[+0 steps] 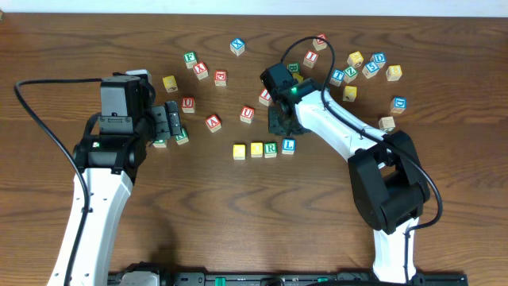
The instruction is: Spell out CORL
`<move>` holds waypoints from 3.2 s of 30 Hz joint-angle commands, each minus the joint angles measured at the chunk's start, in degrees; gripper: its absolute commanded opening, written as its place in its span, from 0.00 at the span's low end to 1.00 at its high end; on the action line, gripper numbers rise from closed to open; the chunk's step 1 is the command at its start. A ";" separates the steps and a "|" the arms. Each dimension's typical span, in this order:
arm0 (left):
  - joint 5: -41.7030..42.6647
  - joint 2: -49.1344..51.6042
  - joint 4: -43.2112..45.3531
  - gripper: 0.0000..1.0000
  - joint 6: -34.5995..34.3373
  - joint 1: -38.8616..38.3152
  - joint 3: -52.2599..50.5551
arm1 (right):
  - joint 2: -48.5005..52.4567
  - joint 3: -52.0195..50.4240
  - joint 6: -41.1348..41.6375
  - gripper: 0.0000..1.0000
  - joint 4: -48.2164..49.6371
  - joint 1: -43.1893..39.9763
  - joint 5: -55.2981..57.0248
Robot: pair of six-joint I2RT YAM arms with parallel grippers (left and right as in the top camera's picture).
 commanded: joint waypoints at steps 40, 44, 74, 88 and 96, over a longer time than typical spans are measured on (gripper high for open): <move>-0.48 0.31 -0.02 0.94 0.15 0.17 0.02 | 0.48 1.18 2.64 0.02 -6.03 2.36 2.58; -0.48 0.31 -0.02 0.93 0.15 0.17 0.02 | 0.48 1.18 3.63 0.02 -5.38 1.49 5.55; -0.48 0.31 -0.02 0.93 0.15 0.17 0.02 | 0.48 1.18 7.58 0.01 -17.88 0.28 -1.20; -0.48 0.31 -0.02 0.93 0.15 0.17 0.02 | 0.48 1.16 7.54 0.01 -12.28 4.55 -0.98; -0.48 0.31 -0.02 0.93 0.15 0.17 0.02 | 0.48 1.16 7.56 0.01 -12.31 4.52 0.87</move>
